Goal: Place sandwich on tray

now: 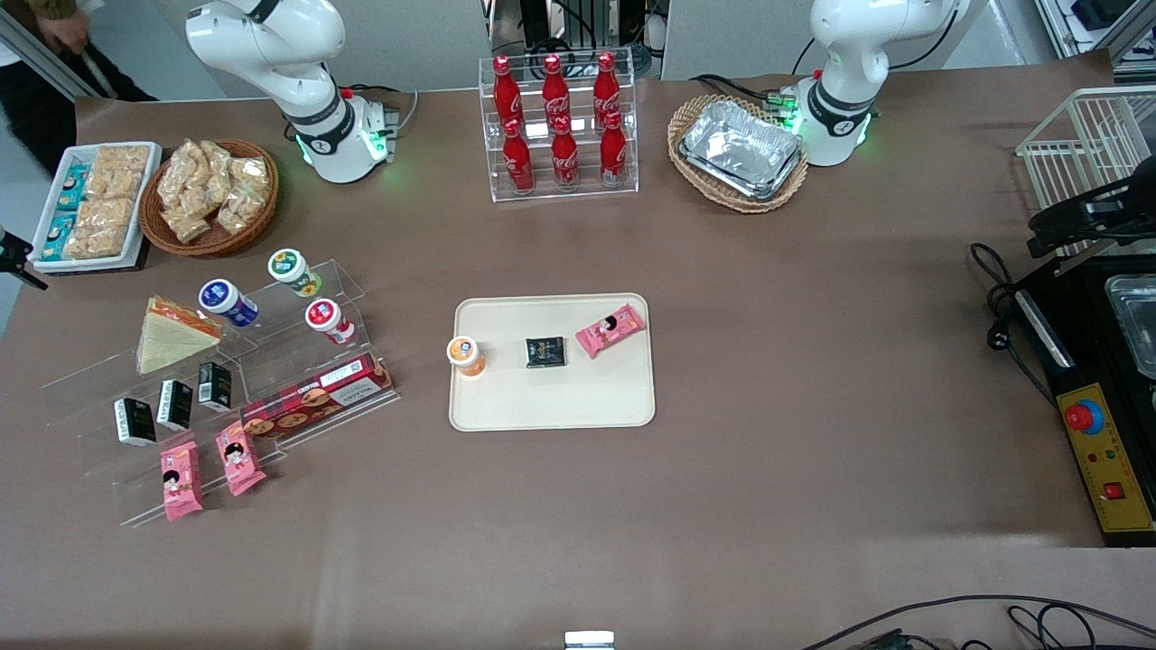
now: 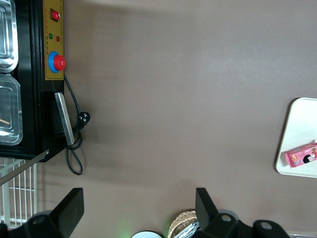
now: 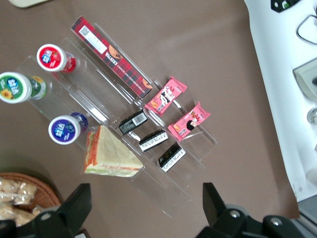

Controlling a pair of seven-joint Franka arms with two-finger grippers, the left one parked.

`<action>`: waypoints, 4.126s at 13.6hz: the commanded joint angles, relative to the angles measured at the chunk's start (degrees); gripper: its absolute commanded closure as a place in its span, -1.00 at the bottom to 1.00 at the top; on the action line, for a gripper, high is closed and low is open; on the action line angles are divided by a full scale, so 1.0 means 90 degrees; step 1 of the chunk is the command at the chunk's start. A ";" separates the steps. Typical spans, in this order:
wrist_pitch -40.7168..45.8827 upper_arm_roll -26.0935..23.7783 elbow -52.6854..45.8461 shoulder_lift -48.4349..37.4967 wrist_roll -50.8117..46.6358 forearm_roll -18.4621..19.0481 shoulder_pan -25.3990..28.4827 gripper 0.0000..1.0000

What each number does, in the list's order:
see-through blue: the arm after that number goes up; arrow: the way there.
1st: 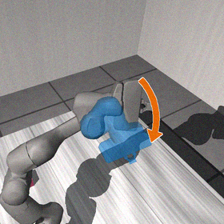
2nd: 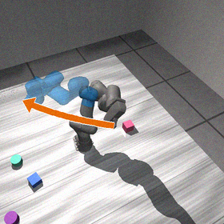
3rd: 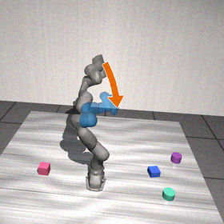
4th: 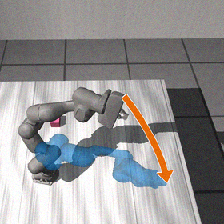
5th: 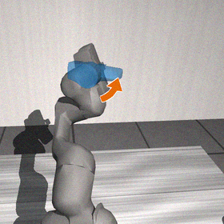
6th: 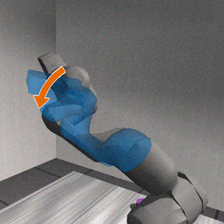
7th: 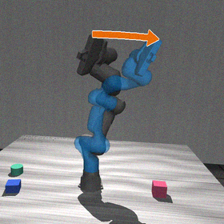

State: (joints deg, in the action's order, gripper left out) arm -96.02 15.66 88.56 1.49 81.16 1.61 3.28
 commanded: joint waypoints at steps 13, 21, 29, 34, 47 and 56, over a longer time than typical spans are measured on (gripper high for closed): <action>-0.0024 0.0213 0.0892 -0.0018 0.3443 -0.0345 -0.0012 -1.00; -0.0911 0.0398 0.2258 -0.0663 0.4145 -0.0267 -0.0032 -1.00; -0.1937 0.0652 0.3724 -0.1396 0.4410 -0.0179 -0.0032 -1.00; -0.2503 0.0663 0.4241 -0.1435 0.4420 -0.0101 -0.0032 -1.00; -0.4106 0.0760 0.5395 -0.1328 0.4635 -0.0052 -0.0159 -1.00; -0.4331 0.0760 0.5405 -0.1093 0.4547 -0.0062 -0.0139 0.70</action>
State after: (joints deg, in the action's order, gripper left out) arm -133.48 22.40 136.74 -8.70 121.98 0.52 2.12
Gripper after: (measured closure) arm 0.291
